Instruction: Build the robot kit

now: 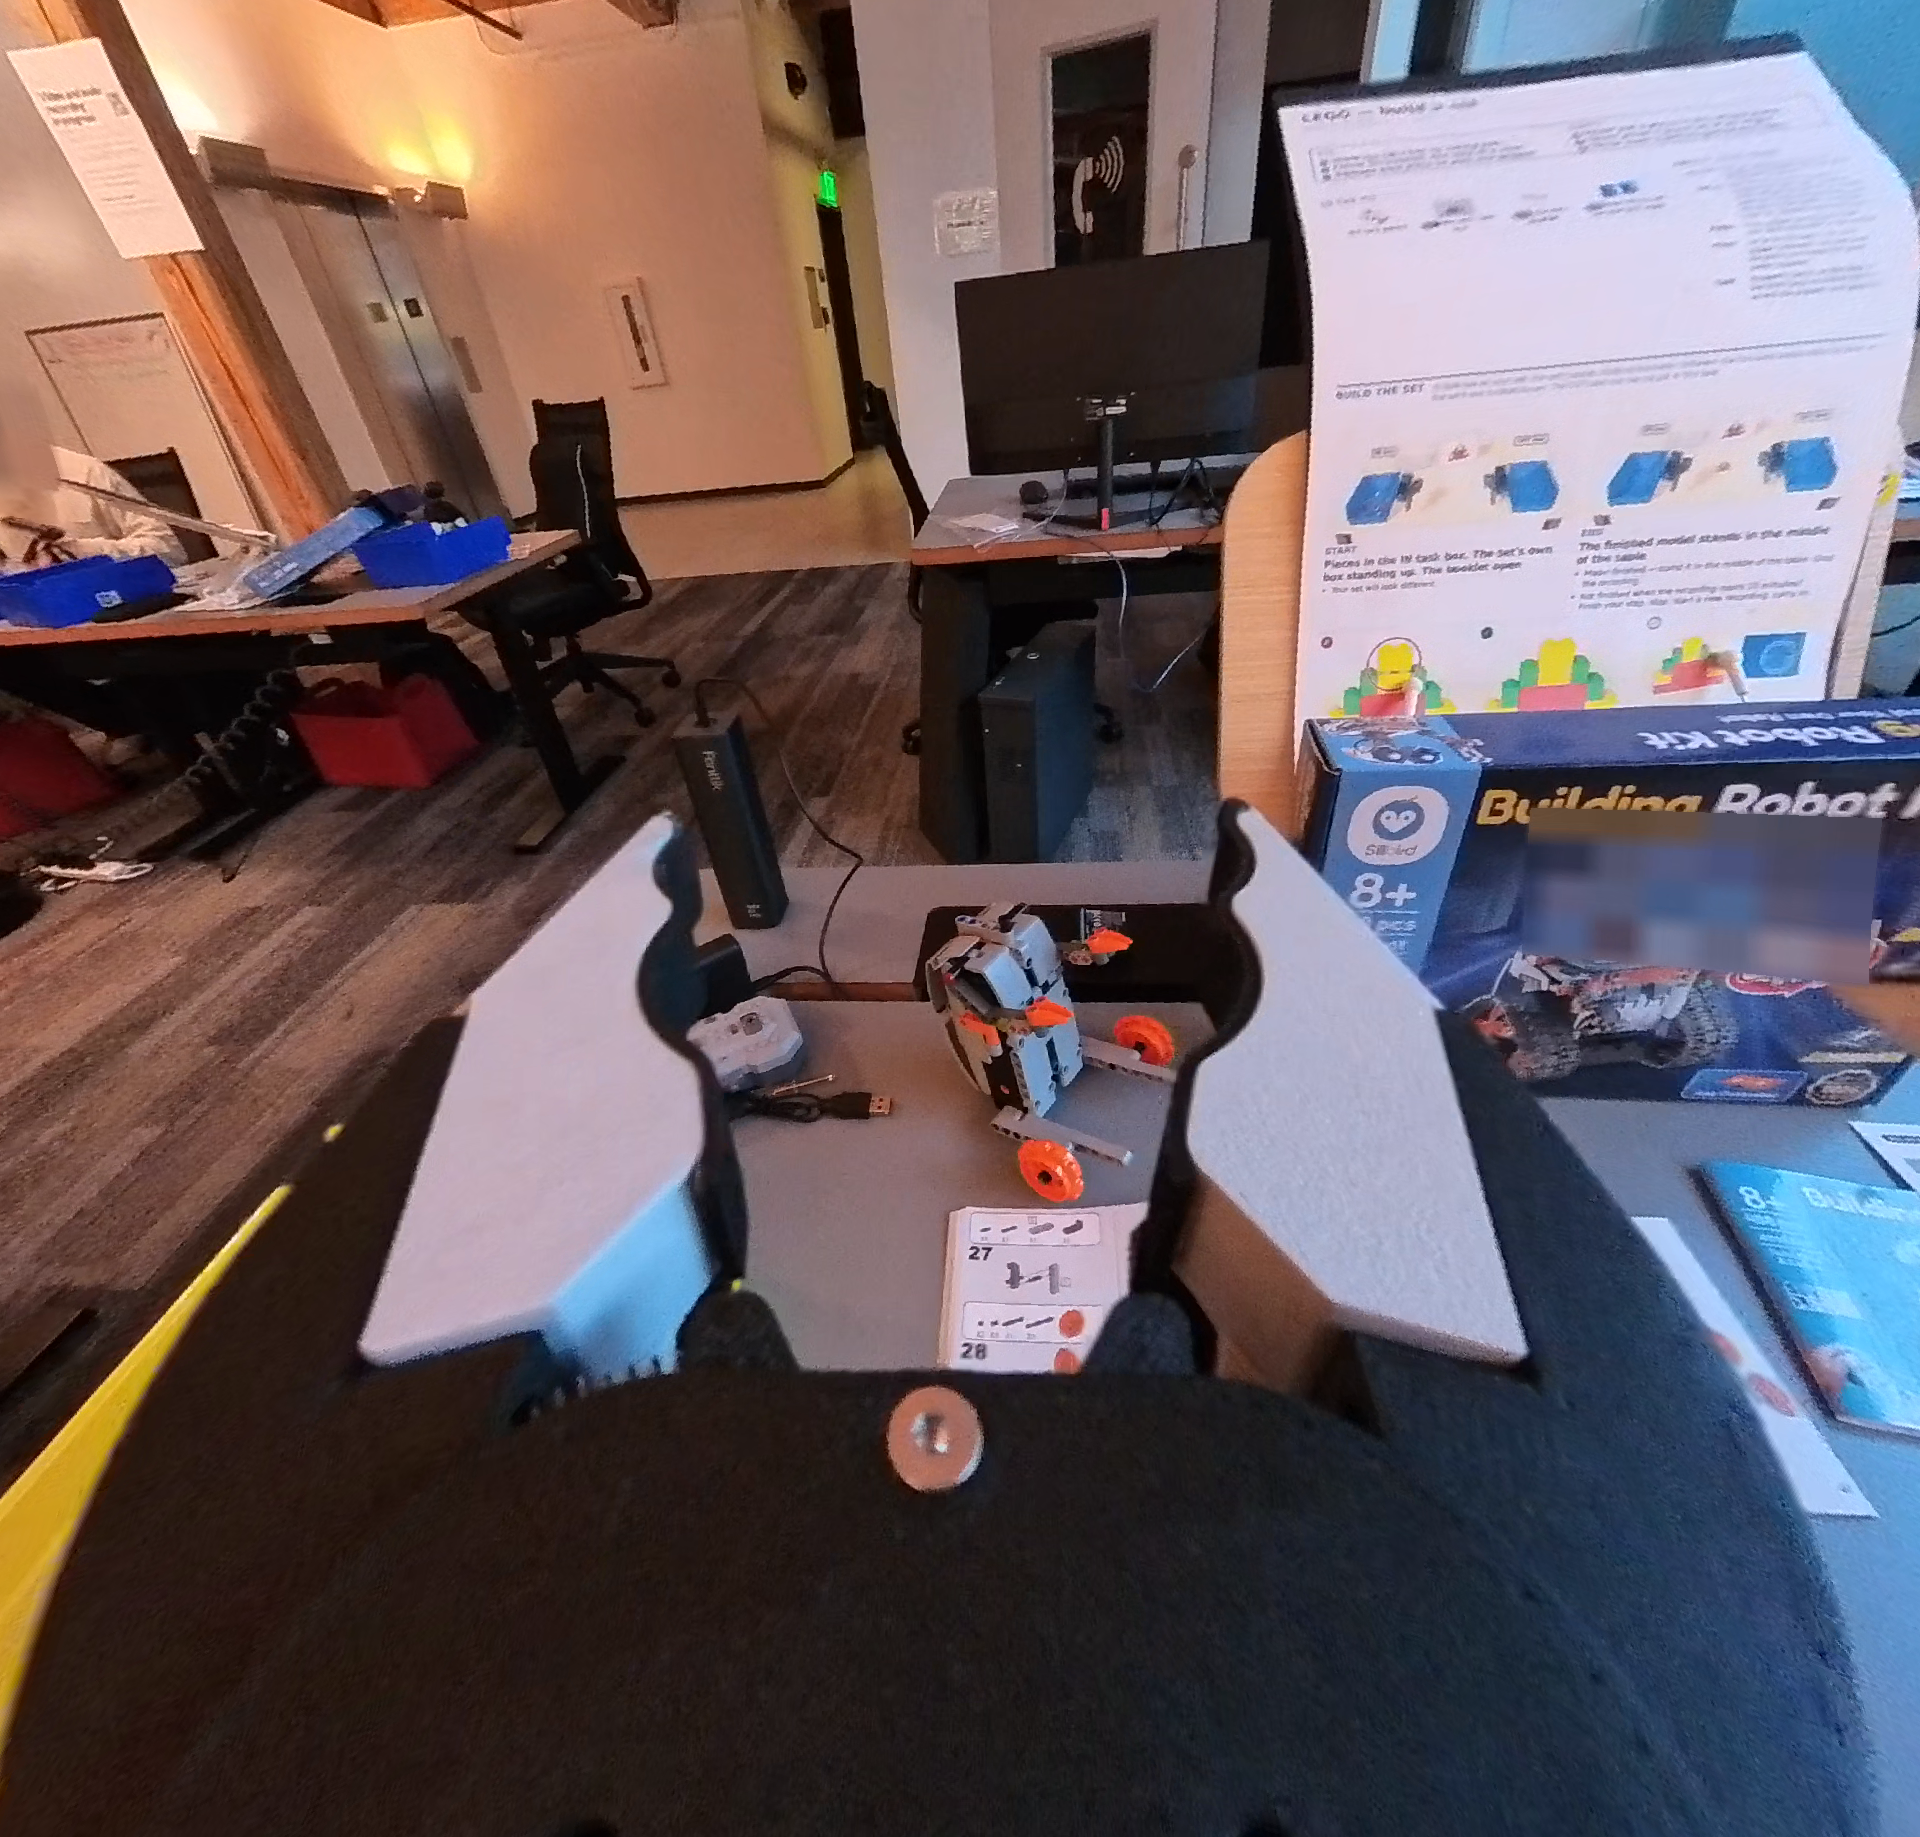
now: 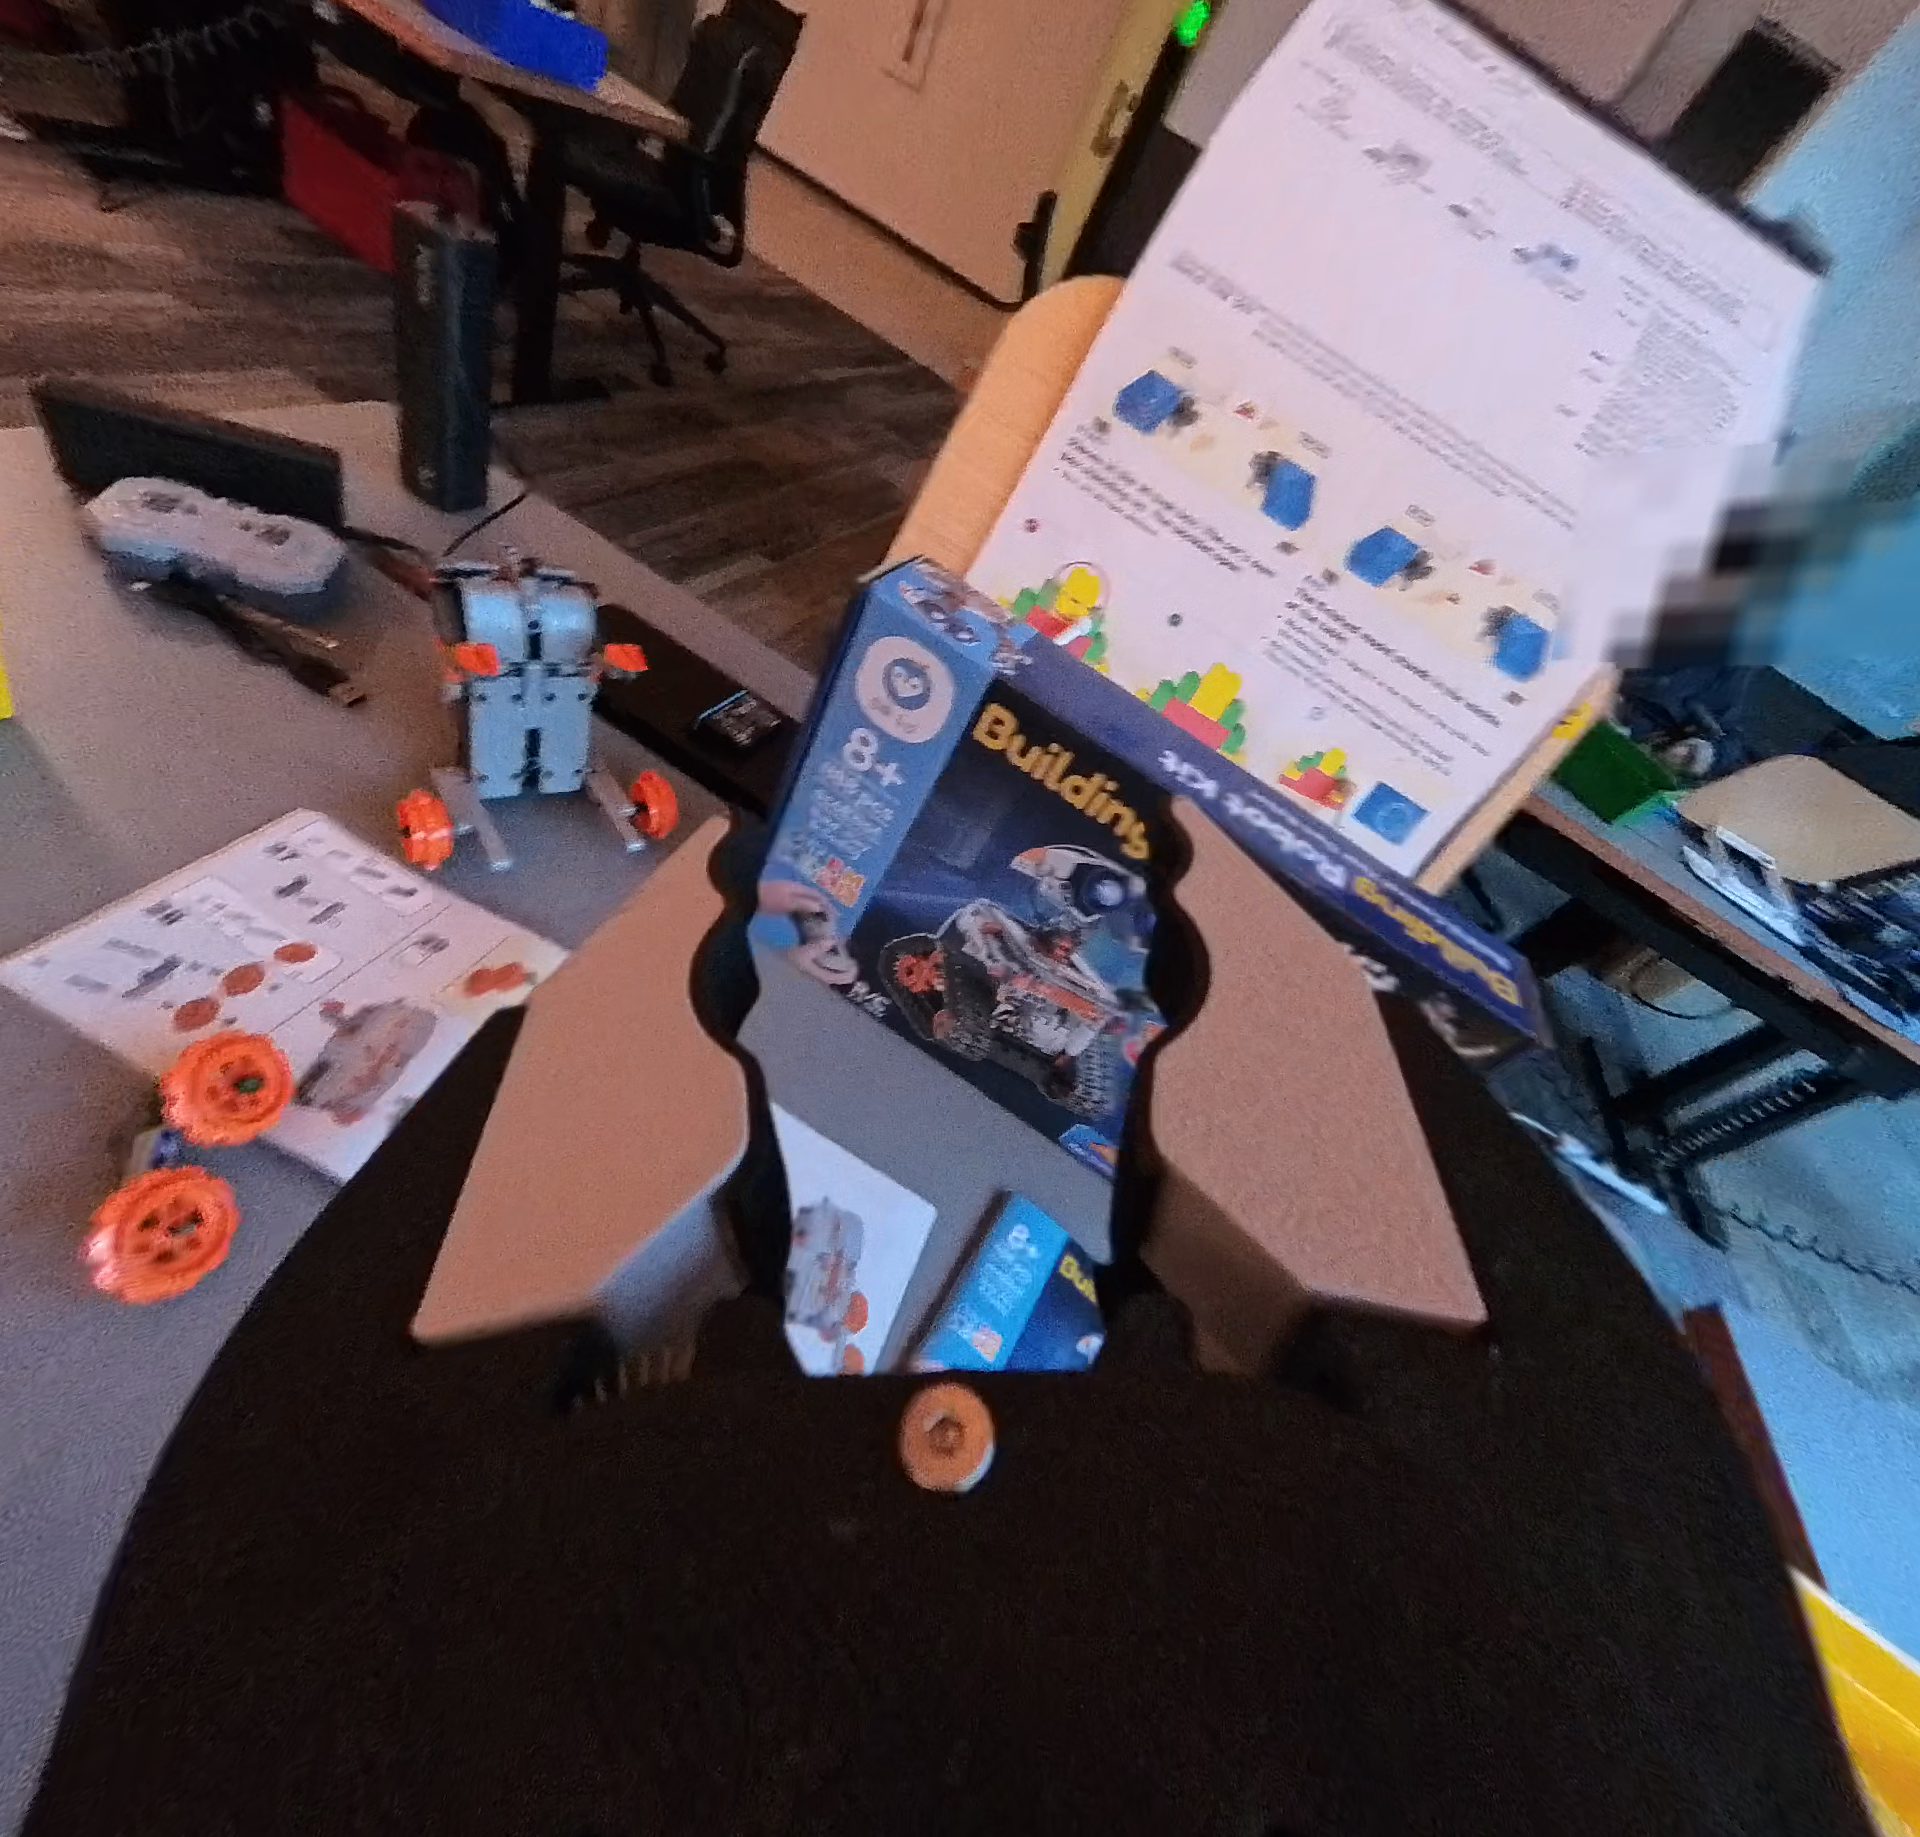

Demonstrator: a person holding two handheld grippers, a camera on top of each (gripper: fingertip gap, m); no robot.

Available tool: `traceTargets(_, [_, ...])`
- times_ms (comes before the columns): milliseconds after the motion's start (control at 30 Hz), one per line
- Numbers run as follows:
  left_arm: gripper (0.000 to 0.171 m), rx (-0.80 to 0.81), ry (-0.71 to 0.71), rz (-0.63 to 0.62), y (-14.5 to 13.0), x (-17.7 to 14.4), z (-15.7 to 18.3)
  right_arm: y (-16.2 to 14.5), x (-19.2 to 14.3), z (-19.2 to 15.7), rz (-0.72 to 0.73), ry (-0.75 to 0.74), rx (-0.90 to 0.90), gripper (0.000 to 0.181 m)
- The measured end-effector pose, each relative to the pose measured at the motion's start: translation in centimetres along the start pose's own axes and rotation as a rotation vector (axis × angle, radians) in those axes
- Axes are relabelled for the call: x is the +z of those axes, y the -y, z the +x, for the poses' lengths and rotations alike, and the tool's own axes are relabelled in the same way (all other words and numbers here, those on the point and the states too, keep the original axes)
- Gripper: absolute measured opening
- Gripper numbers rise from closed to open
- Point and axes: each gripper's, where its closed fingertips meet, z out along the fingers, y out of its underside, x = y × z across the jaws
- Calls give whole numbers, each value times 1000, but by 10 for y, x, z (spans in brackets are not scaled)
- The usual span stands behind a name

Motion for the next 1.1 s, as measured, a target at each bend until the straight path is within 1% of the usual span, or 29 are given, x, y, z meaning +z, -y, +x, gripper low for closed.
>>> traceTargets(67, [96,-23,-27,68,13,-8,0,-12,7,-29,-52,154,-35,81])
traceTargets(100, [94,-28,-32,95,19,-13,-3,-19,10,-43,-82,222,-48,80])
traceTargets(167, [95,-29,-24,94,23,-19,-19,-31,16,-64,-127,312,-64,77])
traceTargets(233, [97,-37,-5,67,19,-20,-43,-42,24,-82,-167,369,-88,73])
traceTargets(300, [97,-35,15,14,3,-17,-69,-53,30,-109,-194,474,-114,56])
traceTargets(333, [96,-52,19,-11,-7,-15,-80,-59,32,-123,-205,525,-110,50])
traceTargets(400, [94,-124,1,-50,-22,-13,-96,-68,34,-153,-220,658,-96,21])
traceTargets(433, [94,-149,-20,-65,-27,-12,-99,-71,36,-164,-215,704,-82,14])
traceTargets(467, [94,-160,-40,-69,-28,-11,-100,-75,39,-172,-217,732,-72,0])
traceTargets(533, [93,-149,-69,-58,-28,-11,-99,-84,40,-188,-231,801,-51,0])
traceTargets(600, [91,-144,-85,-54,-28,-11,-100,-85,39,-201,-219,858,-13,0])
traceTargets(667, [89,-163,-111,-46,-28,-11,-99,-89,30,-218,-232,947,22,0])
traceTargets(700, [89,-172,-133,-48,-29,-11,-98,-94,25,-227,-242,990,12,12])
traceTargets(733, [89,-177,-155,-56,-31,-10,-96,-102,24,-234,-248,1006,-29,43])
traceTargets(767, [89,-176,-174,-66,-33,-10,-94,-113,25,-239,-246,1000,-104,64])
traceTargets(800, [89,-172,-189,-73,-35,-11,-92,-123,30,-241,-231,974,-179,75])
traceTargets(833, [89,-166,-197,-77,-36,-11,-92,-134,31,-243,-220,966,-237,77])
traceTargets(867, [89,-163,-196,-82,-37,-11,-93,-145,28,-248,-232,999,-261,77])
traceTargets(900, [88,-161,-180,-89,-38,-11,-95,-152,21,-254,-249,1053,-259,77])
traceTargets(933, [87,-156,-158,-94,-39,-11,-99,-157,18,-257,-257,1075,-248,77])
traceTargets(967, [87,-146,-143,-96,-40,-11,-101,-159,18,-259,-255,1073,-240,77])
traceTargets(1033, [85,-135,-160,-106,-42,-11,-98,-162,22,-260,-248,1061,-222,76])
traceTargets(1067, [85,-137,-178,-113,-43,-11,-95,-161,25,-259,-254,1044,-215,76])
traceTargets(1100, [85,-139,-192,-120,-44,-11,-93,-155,24,-259,-244,1031,-219,72])
